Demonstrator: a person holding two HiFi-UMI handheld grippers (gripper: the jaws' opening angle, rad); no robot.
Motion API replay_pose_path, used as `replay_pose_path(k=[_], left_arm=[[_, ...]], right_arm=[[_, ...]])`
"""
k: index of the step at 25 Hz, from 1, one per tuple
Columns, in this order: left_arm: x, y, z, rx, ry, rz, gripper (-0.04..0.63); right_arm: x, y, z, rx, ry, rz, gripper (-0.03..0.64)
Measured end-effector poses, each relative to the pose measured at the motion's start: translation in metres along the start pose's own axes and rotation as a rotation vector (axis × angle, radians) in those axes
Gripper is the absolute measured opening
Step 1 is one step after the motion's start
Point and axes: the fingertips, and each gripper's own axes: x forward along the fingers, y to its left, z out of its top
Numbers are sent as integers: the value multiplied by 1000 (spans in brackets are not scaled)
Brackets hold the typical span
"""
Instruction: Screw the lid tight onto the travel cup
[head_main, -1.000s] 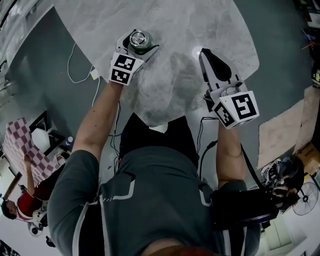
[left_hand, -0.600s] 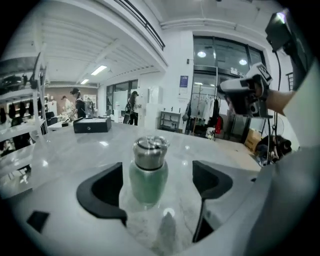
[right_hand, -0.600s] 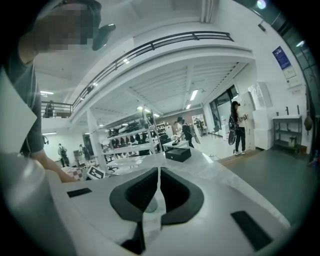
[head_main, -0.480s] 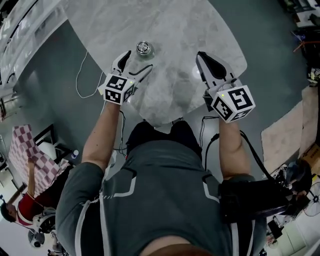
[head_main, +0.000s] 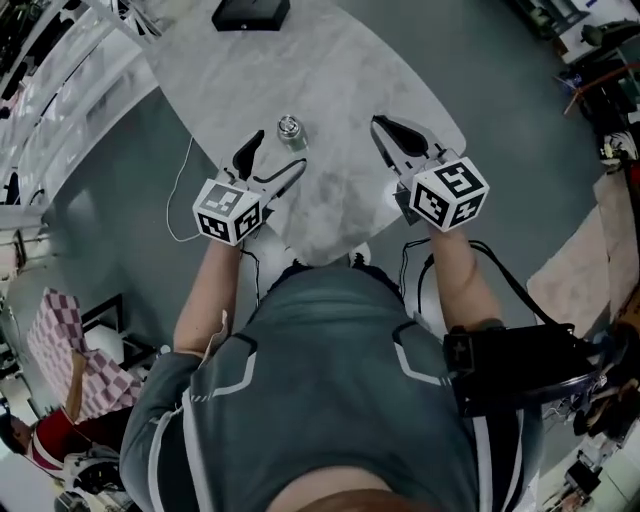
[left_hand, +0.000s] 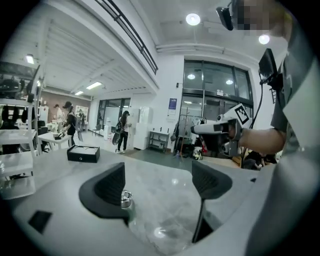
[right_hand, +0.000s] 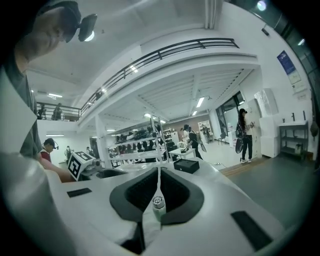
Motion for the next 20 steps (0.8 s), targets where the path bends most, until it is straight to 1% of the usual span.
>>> replay_pose_path(k=[2, 4, 6, 8, 10, 13, 14, 15, 18, 20], left_arm=[[-12, 7, 22, 3, -38, -27, 425], [-34, 26, 35, -13, -60, -43, 425], [-53, 41, 49, -32, -79, -35, 415], [-67, 42, 65, -29, -103, -13, 390], [-76, 42, 80, -12, -126, 28, 338], [-82, 53, 94, 18, -123, 118, 270], [-84, 56, 98, 11, -127, 136, 228], [-87, 57, 103, 1, -137, 142, 185], [-94, 56, 120, -4, -176, 146, 137], [-98, 56, 130, -4, -187, 155, 45]], right_arm=[[13, 7, 17, -12, -9, 5, 40], [34, 25, 31, -25, -19, 11, 40], [48, 39, 45, -27, -33, 11, 40], [49, 46, 57, -30, -43, 11, 40], [44, 51, 69, -42, -57, 15, 40], [39, 52, 85, -54, -79, 20, 40], [38, 52, 89, -53, -81, 17, 40], [38, 52, 92, -52, -81, 15, 40], [37, 54, 100, -60, -85, 13, 40], [37, 56, 105, -71, -89, 9, 40]])
